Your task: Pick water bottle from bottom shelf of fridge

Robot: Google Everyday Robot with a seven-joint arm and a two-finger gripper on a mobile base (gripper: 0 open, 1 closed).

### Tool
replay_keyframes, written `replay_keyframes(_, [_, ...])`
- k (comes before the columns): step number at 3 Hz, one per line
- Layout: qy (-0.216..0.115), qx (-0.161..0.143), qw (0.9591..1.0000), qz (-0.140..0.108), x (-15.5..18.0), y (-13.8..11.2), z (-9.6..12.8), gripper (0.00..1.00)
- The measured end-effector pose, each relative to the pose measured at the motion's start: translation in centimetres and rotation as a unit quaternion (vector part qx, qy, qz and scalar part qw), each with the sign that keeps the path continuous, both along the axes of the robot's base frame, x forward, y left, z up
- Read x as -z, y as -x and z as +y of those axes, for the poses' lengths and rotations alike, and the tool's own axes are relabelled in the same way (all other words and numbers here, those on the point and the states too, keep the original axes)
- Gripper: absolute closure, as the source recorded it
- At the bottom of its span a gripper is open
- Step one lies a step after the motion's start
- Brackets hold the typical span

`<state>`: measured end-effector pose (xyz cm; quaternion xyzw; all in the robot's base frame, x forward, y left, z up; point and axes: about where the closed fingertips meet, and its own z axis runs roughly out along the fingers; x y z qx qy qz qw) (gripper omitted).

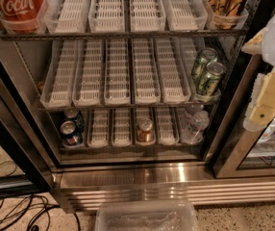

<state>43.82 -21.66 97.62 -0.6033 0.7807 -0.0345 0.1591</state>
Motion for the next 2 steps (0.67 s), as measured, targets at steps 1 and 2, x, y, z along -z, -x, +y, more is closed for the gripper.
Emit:
replay_keyframes(1, [0.0, 0.0, 1.0, -0.001, 0.0, 0.0, 0.0, 0.0])
replay_keyframes(2, [-0.012, 0.015, 0.9998, 0.006, 2.9, 0.2, -0.7, 0.0])
